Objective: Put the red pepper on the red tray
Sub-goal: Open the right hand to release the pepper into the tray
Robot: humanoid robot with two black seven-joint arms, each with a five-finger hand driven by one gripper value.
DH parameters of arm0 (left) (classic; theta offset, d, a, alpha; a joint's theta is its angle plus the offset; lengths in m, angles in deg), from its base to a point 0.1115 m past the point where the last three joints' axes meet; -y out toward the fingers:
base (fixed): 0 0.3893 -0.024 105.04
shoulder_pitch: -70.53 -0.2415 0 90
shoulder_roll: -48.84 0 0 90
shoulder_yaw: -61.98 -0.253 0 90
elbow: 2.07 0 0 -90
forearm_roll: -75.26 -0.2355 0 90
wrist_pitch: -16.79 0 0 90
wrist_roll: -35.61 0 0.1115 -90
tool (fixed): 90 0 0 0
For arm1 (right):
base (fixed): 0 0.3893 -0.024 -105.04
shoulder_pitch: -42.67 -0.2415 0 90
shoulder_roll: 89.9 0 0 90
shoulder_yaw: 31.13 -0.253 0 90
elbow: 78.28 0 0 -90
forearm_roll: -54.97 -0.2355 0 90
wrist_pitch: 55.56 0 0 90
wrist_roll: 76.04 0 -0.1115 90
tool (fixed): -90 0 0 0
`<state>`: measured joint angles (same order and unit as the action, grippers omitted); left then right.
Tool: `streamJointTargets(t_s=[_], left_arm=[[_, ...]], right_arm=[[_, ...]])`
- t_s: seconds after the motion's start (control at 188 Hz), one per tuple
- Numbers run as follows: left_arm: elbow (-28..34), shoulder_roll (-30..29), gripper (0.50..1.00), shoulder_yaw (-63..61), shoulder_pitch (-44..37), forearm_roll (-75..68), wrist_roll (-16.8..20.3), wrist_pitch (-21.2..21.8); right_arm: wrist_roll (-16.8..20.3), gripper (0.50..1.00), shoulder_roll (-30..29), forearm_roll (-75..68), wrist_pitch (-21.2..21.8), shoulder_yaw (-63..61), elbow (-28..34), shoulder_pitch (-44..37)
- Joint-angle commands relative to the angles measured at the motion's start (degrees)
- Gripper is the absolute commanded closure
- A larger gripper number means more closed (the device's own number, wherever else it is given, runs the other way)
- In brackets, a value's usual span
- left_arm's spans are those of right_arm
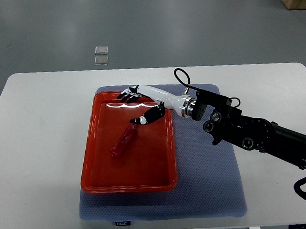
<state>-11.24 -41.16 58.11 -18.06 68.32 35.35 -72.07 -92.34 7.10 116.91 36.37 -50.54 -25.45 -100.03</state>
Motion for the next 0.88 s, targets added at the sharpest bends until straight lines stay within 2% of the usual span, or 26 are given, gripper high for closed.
streamJointTargets(t_s=[0.0, 0.09, 0.202, 0.223, 0.25, 0.271, 0.362, 0.367, 0.41, 0.548, 0.872], left_arm=[[-0.06, 0.00, 0.500, 0.00, 0.00, 0.00, 0.00, 0.00], [-0.06, 0.00, 0.500, 0.09, 0.00, 0.00, 0.00, 0.00], [-0.06, 0.00, 0.500, 0.09, 0.00, 0.00, 0.00, 0.00], [-0.06, 0.00, 0.500, 0.09, 0.00, 0.00, 0.00, 0.00], [-0.06, 0.00, 0.500, 0.09, 0.00, 0.00, 0.00, 0.00], [-0.06, 0.00, 0.500, 0.09, 0.00, 0.00, 0.00, 0.00], [-0.06, 0.00, 0.500, 0.09, 0.00, 0.00, 0.00, 0.00], [-0.06, 0.00, 0.500, 0.09, 0.00, 0.00, 0.00, 0.00], [-0.06, 0.00, 0.500, 0.09, 0.00, 0.00, 0.00, 0.00], [-0.06, 0.00, 0.500, 0.09, 0.00, 0.00, 0.00, 0.00], [-0.32, 0.00, 0.500, 0.09, 0.35, 0.00, 0.00, 0.00]], right_arm=[[0.03, 0.713, 0.12, -9.65, 0.27, -6.61, 0.00, 2.07], [0.21, 0.685, -0.06, -22.82, 2.37, -16.88, 0.08, 6.02], [0.47, 0.673, -0.67, -36.02, 6.16, -25.68, 0.00, 9.28], [0.47, 0.652, -0.67, -38.21, 6.68, -27.00, 0.00, 9.72], [0.47, 0.597, -0.76, -41.46, 7.21, -28.67, -0.09, 10.59], [0.47, 0.589, -0.76, -43.56, 7.39, -29.64, -0.09, 11.30], [0.47, 0.587, -0.76, -47.35, 7.65, -31.49, -0.18, 12.79], [0.47, 0.587, -0.76, -51.62, 8.35, -33.57, -0.18, 14.53], [0.47, 0.587, -0.67, -54.64, 9.40, -34.82, -0.27, 15.69], [0.38, 0.587, -0.67, -57.55, 12.75, -35.44, -1.59, 17.71], [0.03, 0.587, -0.85, -57.55, 12.92, -35.44, -3.70, 19.91]])
